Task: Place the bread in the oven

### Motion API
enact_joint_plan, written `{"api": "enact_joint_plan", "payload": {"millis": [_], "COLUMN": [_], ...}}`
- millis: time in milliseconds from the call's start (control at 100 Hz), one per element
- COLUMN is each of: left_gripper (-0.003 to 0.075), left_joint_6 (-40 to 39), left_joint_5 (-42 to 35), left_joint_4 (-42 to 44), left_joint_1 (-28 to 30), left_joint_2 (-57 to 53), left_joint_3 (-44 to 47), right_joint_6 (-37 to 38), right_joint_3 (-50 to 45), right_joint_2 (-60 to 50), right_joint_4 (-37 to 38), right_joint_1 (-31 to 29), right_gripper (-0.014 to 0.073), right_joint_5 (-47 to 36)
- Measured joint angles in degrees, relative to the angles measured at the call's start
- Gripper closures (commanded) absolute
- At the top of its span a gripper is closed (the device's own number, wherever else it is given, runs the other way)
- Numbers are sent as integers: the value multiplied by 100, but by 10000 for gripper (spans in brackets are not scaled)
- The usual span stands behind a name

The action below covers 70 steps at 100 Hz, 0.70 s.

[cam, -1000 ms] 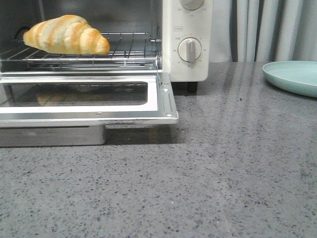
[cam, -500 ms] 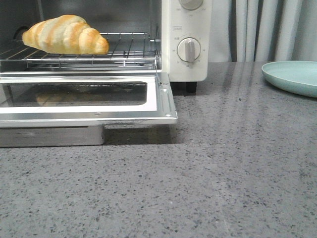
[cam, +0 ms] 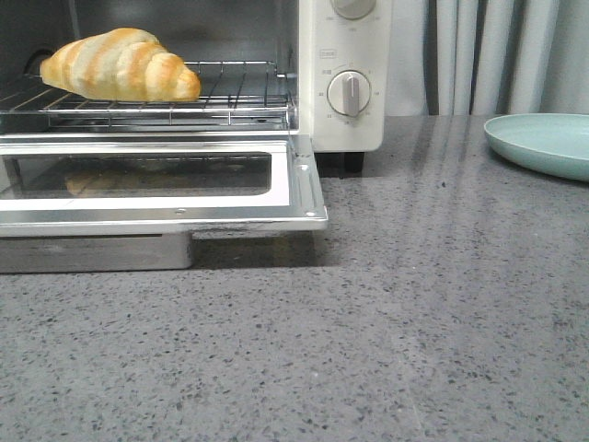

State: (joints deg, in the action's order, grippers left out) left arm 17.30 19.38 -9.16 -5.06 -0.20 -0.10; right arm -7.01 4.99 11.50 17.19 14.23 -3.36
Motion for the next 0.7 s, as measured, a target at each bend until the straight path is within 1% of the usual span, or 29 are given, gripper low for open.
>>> {"api": "enact_joint_plan", "payload": {"millis": [80, 190, 260, 480, 600, 700], "left_gripper": [741, 741, 741, 741, 741, 741], "left_joint_6": [0, 0, 0, 0, 0, 0], "left_joint_5": [0, 3, 3, 3, 3, 3], "left_joint_4": [0, -11, -11, -11, -11, -11], "left_joint_1": [0, 0, 0, 0, 0, 0], "left_joint_2": [0, 0, 0, 0, 0, 0], "left_joint_3": [0, 0, 0, 0, 0, 0], "right_joint_6": [-124, -173, -194, -207, -24, 61], "right_joint_3": [-435, -568, -568, -568, -568, -557], "right_joint_2": [0, -141, -327, -1145, -1198, -1198], "right_joint_4": [-442, -785, -903, -1460, -1635, -1672], "right_joint_1": [-305, -502, -576, -972, -1230, -1339], "right_gripper": [643, 643, 643, 643, 643, 643], "right_joint_5": [-396, -269, 42, 1661, 2209, 2244]}}
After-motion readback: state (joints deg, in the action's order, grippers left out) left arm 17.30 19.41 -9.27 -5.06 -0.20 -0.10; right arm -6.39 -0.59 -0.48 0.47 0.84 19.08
